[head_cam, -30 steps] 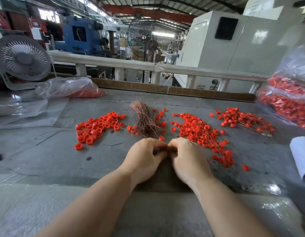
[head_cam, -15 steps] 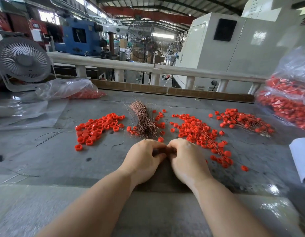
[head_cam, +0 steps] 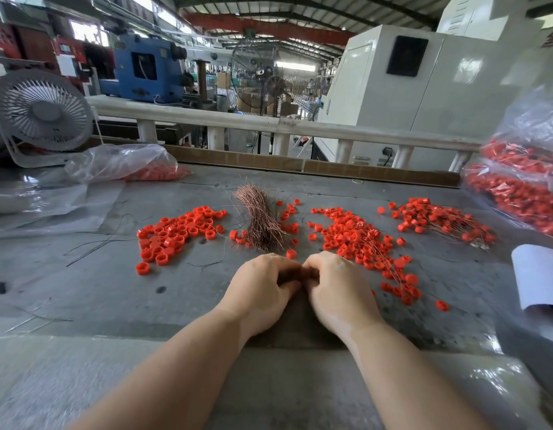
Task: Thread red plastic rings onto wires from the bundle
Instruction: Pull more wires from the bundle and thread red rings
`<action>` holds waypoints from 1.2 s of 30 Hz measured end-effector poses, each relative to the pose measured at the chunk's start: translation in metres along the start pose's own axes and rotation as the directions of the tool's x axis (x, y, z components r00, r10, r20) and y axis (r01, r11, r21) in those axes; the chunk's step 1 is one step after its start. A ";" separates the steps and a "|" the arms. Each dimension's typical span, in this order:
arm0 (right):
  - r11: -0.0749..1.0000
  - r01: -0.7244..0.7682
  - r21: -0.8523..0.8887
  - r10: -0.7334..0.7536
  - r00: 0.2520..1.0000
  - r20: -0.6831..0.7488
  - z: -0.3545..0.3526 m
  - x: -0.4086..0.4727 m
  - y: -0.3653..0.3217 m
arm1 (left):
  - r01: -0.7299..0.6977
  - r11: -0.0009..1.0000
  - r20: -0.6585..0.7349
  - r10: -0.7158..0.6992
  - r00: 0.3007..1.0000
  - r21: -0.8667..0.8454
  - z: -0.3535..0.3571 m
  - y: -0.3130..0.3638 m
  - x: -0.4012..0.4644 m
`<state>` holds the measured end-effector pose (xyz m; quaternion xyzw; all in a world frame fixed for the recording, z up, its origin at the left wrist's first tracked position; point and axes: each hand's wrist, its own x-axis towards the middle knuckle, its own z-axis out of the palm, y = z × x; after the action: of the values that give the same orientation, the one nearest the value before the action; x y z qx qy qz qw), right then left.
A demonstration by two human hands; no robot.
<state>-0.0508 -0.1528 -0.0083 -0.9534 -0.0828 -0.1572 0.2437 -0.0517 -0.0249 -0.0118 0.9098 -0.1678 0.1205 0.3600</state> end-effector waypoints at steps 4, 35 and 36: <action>1.000 0.005 0.003 -0.005 1.000 -0.005 0.000 0.000 0.000 | -0.002 1.000 0.000 0.002 1.000 -0.002 0.000 -0.001 0.000; 1.000 0.013 -0.001 -0.013 1.000 -0.015 -0.001 0.001 0.000 | 0.005 1.000 -0.022 -0.004 1.000 0.019 0.003 -0.002 0.002; 1.000 0.011 0.001 -0.011 1.000 -0.014 -0.001 0.001 0.000 | 0.002 1.000 -0.023 -0.002 1.000 0.020 0.003 -0.002 0.001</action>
<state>-0.0501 -0.1529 -0.0075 -0.9517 -0.0866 -0.1651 0.2440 -0.0494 -0.0262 -0.0149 0.9121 -0.1616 0.1323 0.3527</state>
